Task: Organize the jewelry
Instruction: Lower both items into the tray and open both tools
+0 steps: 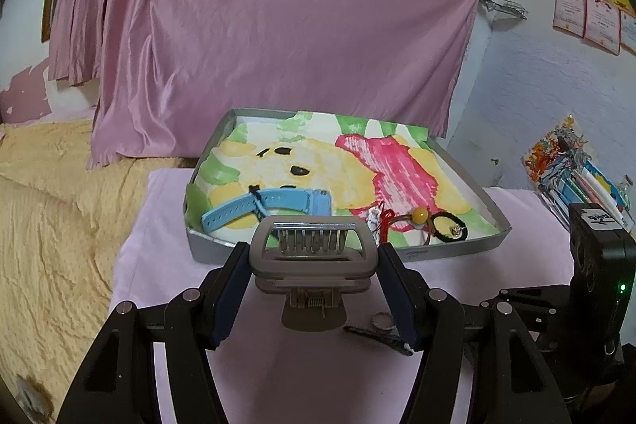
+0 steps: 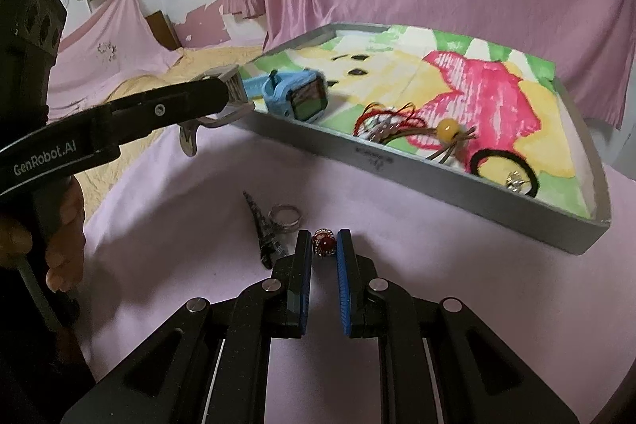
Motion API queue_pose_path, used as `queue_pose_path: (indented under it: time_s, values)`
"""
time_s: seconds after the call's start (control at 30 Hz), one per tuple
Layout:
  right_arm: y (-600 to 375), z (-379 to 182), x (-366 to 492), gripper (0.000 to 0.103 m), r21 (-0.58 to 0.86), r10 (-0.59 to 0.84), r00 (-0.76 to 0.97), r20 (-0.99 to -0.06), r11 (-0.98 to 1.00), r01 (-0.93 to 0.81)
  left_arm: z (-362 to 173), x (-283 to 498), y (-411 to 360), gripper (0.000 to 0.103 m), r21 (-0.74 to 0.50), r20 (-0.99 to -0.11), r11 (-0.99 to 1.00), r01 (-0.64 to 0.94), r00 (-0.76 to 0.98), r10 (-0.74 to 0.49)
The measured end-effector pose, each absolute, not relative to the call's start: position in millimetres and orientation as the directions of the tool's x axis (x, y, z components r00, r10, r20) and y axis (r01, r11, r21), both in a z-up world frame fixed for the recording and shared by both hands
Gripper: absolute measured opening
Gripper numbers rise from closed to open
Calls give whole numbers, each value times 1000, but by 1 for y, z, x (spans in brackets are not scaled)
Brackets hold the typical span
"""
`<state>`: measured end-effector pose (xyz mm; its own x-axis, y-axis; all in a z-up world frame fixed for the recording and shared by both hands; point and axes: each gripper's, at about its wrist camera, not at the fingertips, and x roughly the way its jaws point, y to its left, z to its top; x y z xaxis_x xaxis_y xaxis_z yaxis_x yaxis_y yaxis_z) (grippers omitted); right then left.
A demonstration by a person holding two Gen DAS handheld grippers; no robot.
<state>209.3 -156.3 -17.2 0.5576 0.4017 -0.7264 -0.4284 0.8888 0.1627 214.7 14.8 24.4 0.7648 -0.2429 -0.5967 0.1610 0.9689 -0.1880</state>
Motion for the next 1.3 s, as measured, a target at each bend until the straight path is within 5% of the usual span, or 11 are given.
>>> queue_pose_path:
  time_s: [0.47, 1.17, 1.3]
  values:
    - [-237, 20, 239, 11, 132, 285, 738, -612, 956, -260, 40, 253, -33, 61, -144, -573, 957, 251, 768, -287]
    - [-256, -17, 287, 11, 164, 276, 654, -704, 960, -228, 3, 307, -89, 62, -57, -732, 951, 304, 635, -247]
    - [-258, -17, 286, 28, 168, 274, 660, -700, 961, -221, 3, 307, -87, 63, -77, -732, 949, 305, 629, -261]
